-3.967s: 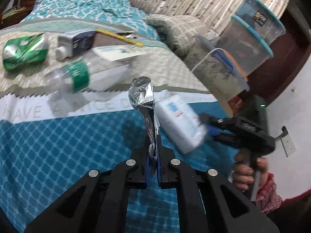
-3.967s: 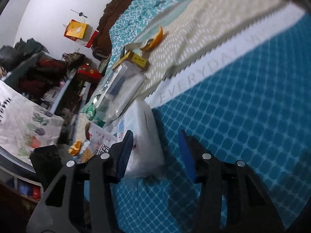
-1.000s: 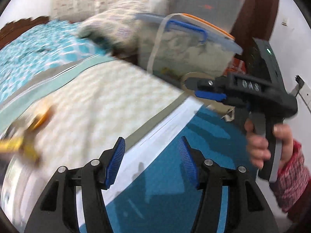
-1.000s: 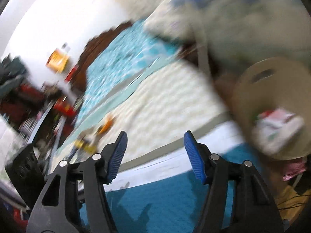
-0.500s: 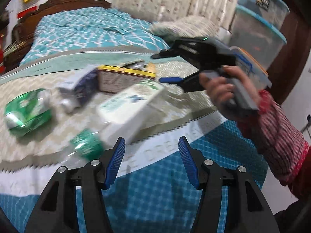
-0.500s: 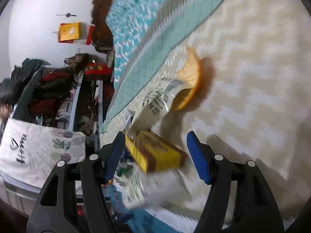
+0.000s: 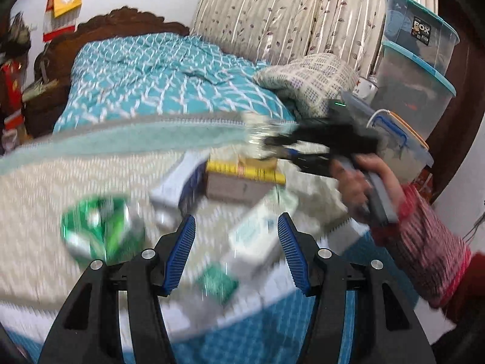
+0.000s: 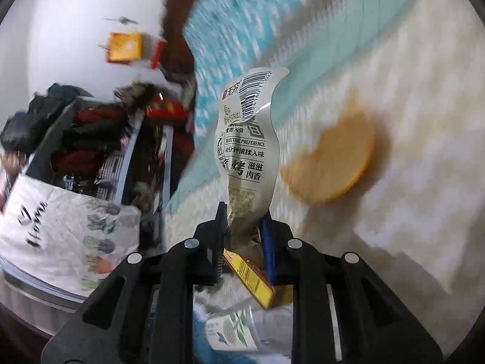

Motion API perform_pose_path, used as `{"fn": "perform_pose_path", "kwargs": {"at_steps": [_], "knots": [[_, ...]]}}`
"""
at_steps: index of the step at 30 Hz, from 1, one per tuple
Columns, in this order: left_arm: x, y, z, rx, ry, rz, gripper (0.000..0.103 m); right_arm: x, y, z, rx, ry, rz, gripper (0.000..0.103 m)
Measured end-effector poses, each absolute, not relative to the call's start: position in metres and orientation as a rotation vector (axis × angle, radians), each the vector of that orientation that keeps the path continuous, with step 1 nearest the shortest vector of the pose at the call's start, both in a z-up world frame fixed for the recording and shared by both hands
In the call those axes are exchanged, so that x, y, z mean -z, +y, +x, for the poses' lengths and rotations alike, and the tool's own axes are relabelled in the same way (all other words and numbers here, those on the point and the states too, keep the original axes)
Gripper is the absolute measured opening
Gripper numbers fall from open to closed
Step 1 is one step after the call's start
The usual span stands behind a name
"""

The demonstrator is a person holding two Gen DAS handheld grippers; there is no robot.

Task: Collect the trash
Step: 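Grasp the printed snack wrapper with the right gripper while the left gripper grasps the round cracker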

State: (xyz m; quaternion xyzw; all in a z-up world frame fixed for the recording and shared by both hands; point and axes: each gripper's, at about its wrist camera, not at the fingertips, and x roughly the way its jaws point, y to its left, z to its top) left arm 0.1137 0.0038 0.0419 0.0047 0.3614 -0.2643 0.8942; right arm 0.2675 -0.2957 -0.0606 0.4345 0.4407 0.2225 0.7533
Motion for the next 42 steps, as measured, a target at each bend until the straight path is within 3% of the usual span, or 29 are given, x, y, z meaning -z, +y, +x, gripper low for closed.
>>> {"fn": "perform_pose_path", "kwargs": {"at_steps": [6, 11, 13, 16, 21, 24, 25, 35, 42], "knots": [[-0.053, -0.073, 0.213, 0.579, 0.822, 0.168, 0.056, 0.032, -0.362, 0.202, -0.355, 0.765, 0.910, 0.024], [-0.004, -0.143, 0.316, 0.571, 1.173, 0.240, 0.056, 0.047, -0.397, 0.162, -0.292, 0.735, 0.964, 0.024], [0.019, -0.153, 0.346, 0.527, 1.289, 0.226, 0.043, 0.052, -0.409, 0.153, -0.284, 0.722, 0.996, 0.024], [0.038, -0.162, 0.364, 0.532, 1.389, 0.185, 0.042, 0.056, -0.423, 0.145, -0.279, 0.708, 1.016, 0.024], [0.050, -0.175, 0.357, 0.556, 1.431, 0.196, 0.041, 0.062, -0.434, 0.138, -0.279, 0.693, 1.015, 0.024], [0.060, -0.176, 0.355, 0.541, 1.447, 0.206, 0.007, 0.064, -0.434, 0.134, -0.282, 0.693, 1.026, 0.024], [0.062, -0.174, 0.353, 0.531, 1.433, 0.201, 0.005, 0.064, -0.433, 0.130, -0.282, 0.691, 1.025, 0.024], [-0.017, -0.156, 0.266, 0.672, 1.218, 0.057, 0.004, 0.029, -0.415, 0.084, -0.274, 0.638, 0.926, 0.024], [-0.028, -0.127, 0.154, 0.775, 1.153, 0.044, 0.004, 0.027, -0.389, 0.023, -0.273, 0.655, 0.862, 0.024]]}}
